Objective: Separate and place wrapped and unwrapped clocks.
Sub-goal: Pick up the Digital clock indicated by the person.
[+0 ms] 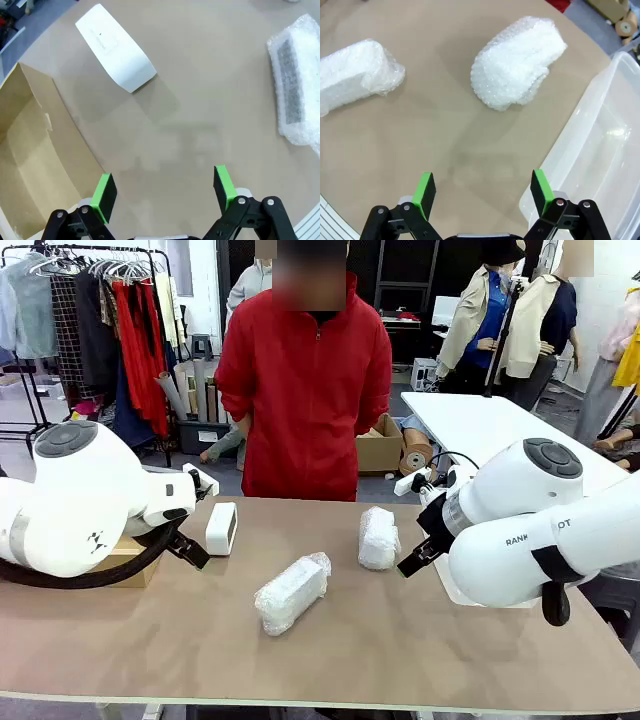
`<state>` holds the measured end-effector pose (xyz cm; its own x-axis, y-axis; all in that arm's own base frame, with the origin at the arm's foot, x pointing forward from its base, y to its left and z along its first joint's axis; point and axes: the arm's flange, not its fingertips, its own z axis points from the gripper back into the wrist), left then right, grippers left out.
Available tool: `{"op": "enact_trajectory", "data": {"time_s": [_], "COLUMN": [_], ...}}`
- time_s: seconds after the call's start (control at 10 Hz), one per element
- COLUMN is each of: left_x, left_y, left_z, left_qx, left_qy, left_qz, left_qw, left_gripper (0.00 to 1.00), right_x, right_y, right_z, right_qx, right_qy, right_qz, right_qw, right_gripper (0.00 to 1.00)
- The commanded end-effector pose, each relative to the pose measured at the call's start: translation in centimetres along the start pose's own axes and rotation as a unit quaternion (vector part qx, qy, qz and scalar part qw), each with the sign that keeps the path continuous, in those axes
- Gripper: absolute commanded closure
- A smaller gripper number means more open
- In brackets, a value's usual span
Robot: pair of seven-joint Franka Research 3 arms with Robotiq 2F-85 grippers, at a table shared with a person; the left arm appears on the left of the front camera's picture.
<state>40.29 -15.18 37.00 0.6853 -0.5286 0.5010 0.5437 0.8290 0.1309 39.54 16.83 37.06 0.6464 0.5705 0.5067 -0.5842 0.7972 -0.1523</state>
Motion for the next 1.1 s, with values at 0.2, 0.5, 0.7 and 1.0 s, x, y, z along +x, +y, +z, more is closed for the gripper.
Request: {"op": "enact_trajectory", "data": {"time_s": [0.2, 0.5, 0.7, 1.0], "left_x": [0.0, 0.0, 0.0, 0.0], "left_y": [0.0, 0.0, 0.0, 0.0], "left_z": [0.01, 0.01, 0.01, 0.01], "left_qx": [0.0, 0.0, 0.0, 0.0], "left_qy": [0.0, 0.0, 0.0, 0.0], "left_qz": [0.0, 0.0, 0.0, 0.0], "left_qw": [1.0, 1.0, 1.0, 1.0], "left_gripper": [0.0, 0.0, 0.0, 0.0], "right_x": [0.0, 0.0, 0.0, 0.0], "right_y": [0.0, 0.0, 0.0, 0.0], "right_z": [0.01, 0.01, 0.01, 0.01], "right_qx": [0.0, 0.0, 0.0, 0.0], "right_qy": [0.0, 0.0, 0.0, 0.0], "right_qz": [0.0, 0.0, 0.0, 0.0], "right_qw": [1.0, 1.0, 1.0, 1.0], "right_gripper": [0.0, 0.0, 0.0, 0.0]}}
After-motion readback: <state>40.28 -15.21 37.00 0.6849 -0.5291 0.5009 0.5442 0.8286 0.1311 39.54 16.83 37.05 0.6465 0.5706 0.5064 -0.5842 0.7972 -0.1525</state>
